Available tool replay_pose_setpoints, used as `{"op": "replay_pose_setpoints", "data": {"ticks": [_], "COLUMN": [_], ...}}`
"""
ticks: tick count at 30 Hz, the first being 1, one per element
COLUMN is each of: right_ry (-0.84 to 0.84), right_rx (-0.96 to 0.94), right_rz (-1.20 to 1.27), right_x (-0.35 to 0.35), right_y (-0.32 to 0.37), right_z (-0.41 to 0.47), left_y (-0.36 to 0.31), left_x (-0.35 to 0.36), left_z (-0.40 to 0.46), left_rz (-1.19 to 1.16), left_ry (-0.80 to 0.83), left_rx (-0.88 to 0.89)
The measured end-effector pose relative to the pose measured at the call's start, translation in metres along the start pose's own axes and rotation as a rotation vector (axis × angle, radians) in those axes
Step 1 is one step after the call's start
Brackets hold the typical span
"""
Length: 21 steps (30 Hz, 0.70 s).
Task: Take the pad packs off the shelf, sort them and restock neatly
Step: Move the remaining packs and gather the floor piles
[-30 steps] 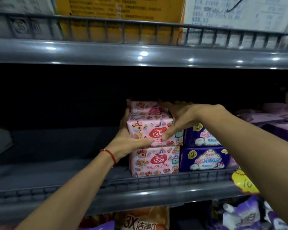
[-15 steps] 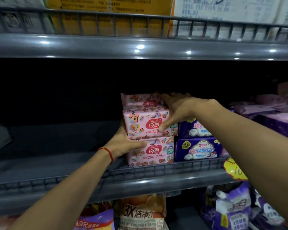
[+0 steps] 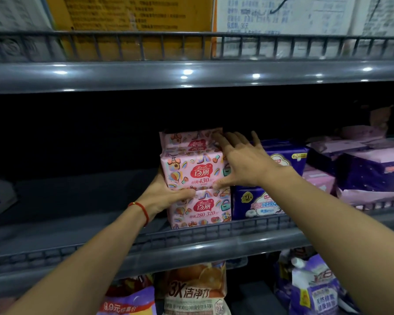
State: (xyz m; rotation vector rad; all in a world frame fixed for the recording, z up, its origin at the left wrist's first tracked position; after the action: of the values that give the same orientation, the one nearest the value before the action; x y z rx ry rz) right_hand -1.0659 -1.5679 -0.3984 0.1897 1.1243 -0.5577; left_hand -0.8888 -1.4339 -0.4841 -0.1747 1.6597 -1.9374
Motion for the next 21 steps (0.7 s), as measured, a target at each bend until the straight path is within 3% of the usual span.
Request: {"op": "replay_pose_setpoints", "data": {"ticks": [5,9,17,21], "right_ry": [-0.028,0.003,0.036,-0.007], "right_rx": [0.092,0.044,-0.001,0.049], "right_rz": [0.044,0.033,0.03,0.234], "right_x": [0.0,0.002,0.004,-0.009], "right_y": [-0.019,-0.023,-0.015,-0.015], "right_z": [-0.014,-0.016,-0.01,-0.004], "left_y": [-0.008,-0.025,-0.036,-0.037], "left_x": [-0.013,-0.019,-0.007,-0.009], "left_z": [-0.005,0.006,0.022,0.018], "left_rz": [-0.14,-0.325,-0.325,-0.418], "left_ry": [-0.093,-0.151,-0.165,-0.22], "left_rx": [0.069,0.009,0.012,-0.004]}}
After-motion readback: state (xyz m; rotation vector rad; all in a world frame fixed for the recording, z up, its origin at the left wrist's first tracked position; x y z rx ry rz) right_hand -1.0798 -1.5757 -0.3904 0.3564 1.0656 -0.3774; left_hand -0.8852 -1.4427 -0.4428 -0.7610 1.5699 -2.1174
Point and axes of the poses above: each hand's wrist, its own z-axis towards the middle knuckle, its own x-axis out of the palm, y = z × x, the point moved 4 cm from there along z, towards the middle knuckle, and after that the axes turned 1 degree about z, right-handed, at the moved point
